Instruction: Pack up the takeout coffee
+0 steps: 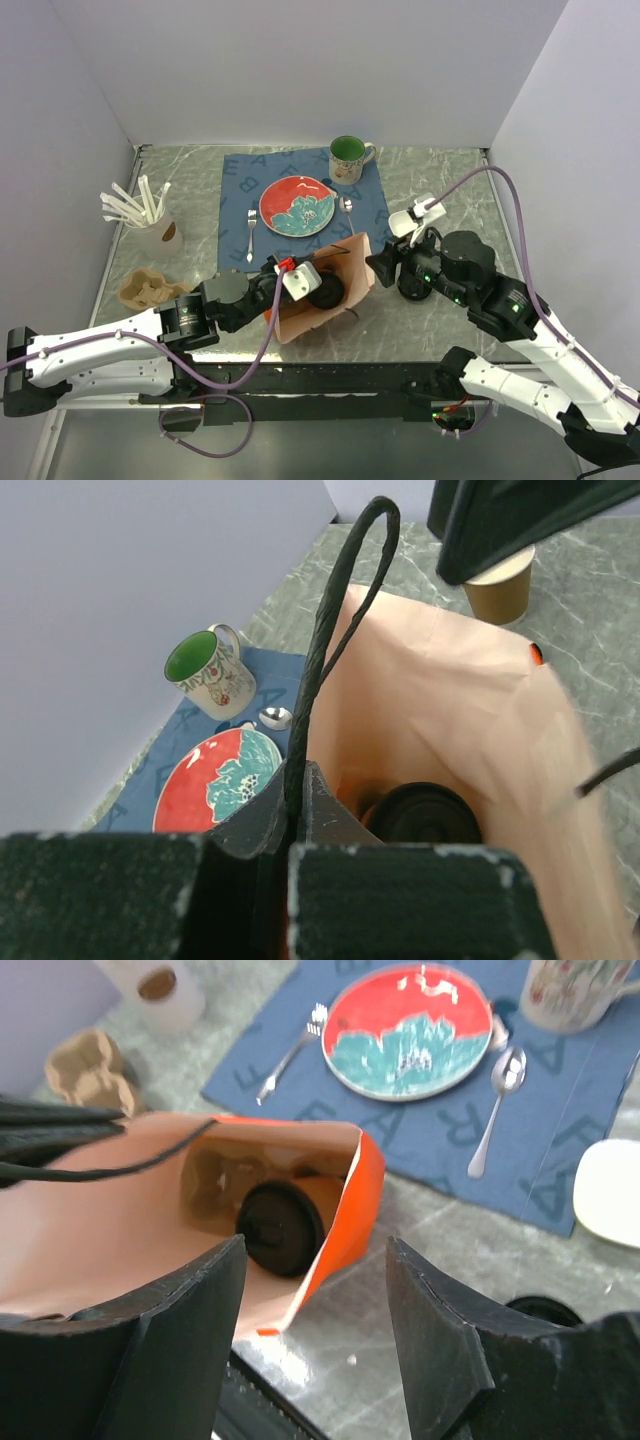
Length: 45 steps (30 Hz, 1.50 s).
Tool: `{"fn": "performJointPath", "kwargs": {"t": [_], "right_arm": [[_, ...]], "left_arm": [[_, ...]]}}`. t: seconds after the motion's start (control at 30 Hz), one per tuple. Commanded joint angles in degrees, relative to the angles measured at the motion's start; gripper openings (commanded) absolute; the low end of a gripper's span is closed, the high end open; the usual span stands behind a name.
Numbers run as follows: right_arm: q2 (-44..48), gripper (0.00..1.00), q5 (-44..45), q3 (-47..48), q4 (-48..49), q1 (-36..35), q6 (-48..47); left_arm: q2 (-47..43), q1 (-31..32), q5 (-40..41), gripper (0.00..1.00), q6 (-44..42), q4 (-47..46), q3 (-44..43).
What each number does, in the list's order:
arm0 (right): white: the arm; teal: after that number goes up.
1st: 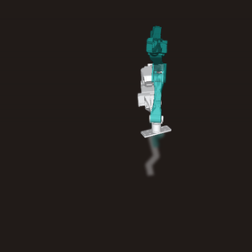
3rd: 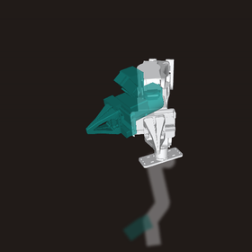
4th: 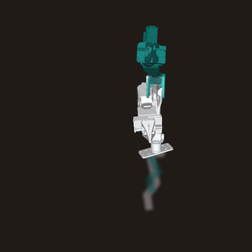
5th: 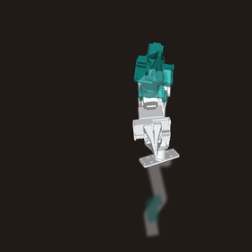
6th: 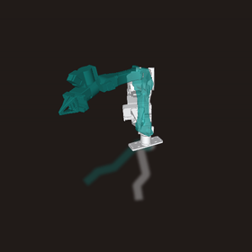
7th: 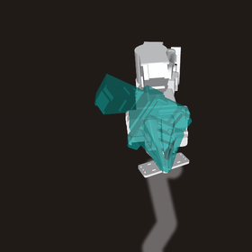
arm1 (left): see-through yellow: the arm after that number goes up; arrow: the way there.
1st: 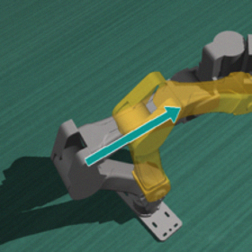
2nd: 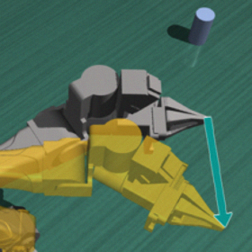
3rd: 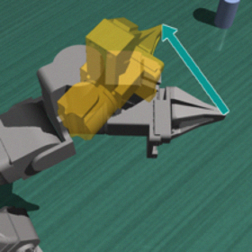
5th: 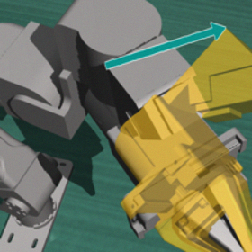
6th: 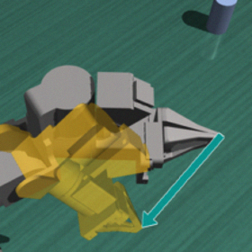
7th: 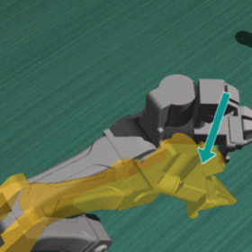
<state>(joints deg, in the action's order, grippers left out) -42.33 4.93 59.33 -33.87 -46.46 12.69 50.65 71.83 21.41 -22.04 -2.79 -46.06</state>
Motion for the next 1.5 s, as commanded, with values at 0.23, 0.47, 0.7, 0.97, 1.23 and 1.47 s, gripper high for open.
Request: {"fn": "performJointPath", "kwargs": {"t": [0.23, 0.47, 0.7, 0.97, 1.23, 1.47], "right_arm": [[-2.9, 0.63, 0.1, 5.0, -4.9, 0.0, 1.5], [-7.6, 0.36, -7.2, 9.3, -3.9, -1.4, -4.0], [-9.5, 0.2, -7.1, 4.6, 5.3, -6.3, -18.2], [-7.7, 0.08, -14.4, -2.3, 13.0, -6.9, -46.7], [-13.4, 0.04, -21.6, 4.3, 2.1, -7.8, -59.7], [-20.1, 0.0, -26.7, 11.8, -9.0, -8.0, -64.7]], "left_arm": [[-2.5, 0.3, 0.3, 0.01, -0.5, -4.5, 0.3], [-2.1, 0.3, 0.2, 0.01, 1.4, -6.0, 0.4], [-2.8, -0.8, 0.8, 0.01, 7.3, -7.8, 0.7], [-3.0, -2.0, 0.4, 0.01, 11.3, -8.8, 1.1], [-1.7, -2.7, 0.5, 0.01, 13.7, -10.6, 1.7], [-1.8, -7.6, -5.0, 0.01, 20.5, -10.2, 1.2]]}}
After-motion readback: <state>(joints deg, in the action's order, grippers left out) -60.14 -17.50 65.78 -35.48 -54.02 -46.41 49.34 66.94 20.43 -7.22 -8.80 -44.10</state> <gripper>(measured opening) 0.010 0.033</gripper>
